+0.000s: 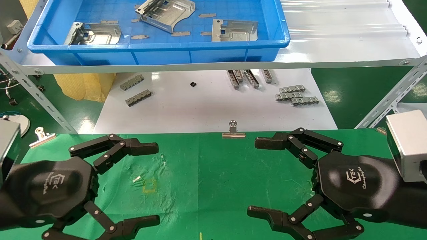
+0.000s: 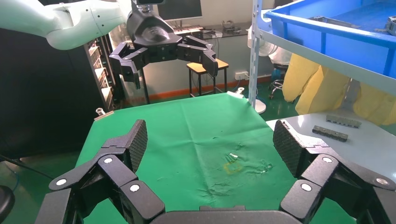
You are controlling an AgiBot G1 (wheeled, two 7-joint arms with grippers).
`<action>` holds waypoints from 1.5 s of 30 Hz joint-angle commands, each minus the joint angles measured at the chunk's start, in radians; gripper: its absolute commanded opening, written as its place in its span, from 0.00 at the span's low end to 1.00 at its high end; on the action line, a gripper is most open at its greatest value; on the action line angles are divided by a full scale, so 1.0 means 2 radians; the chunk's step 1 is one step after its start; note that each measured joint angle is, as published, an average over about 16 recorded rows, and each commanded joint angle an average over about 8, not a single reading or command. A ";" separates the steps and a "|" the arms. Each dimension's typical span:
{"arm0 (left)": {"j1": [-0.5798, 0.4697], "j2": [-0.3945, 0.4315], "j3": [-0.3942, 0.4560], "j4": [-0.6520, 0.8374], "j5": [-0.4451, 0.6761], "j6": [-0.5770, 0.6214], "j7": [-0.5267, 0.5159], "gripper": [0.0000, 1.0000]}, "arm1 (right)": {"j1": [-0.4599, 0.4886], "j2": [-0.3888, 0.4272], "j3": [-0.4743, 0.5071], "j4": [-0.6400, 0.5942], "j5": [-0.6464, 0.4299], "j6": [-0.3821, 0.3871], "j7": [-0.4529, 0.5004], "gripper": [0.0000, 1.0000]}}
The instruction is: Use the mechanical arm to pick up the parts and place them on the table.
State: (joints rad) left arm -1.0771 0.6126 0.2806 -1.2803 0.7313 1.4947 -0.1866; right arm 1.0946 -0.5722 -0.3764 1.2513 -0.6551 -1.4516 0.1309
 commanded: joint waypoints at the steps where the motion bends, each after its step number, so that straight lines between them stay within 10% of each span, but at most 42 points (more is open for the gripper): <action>1: 0.000 0.000 0.000 0.000 0.000 0.000 0.000 1.00 | 0.000 0.000 0.000 0.000 0.000 0.000 0.000 1.00; 7: 0.000 0.000 0.000 0.000 0.000 0.000 0.000 1.00 | 0.000 0.000 0.000 0.000 0.000 0.000 0.000 0.99; 15: 0.000 0.000 0.000 0.000 0.000 0.000 0.000 1.00 | 0.000 0.000 0.000 0.000 0.000 0.000 0.000 0.01; 45: 0.000 0.000 0.000 0.000 0.000 0.000 0.000 1.00 | 0.000 0.000 0.000 0.000 0.000 0.000 0.000 0.00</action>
State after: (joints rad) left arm -1.0770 0.6125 0.2805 -1.2805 0.7312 1.4948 -0.1867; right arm 1.0946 -0.5722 -0.3764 1.2513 -0.6551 -1.4516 0.1309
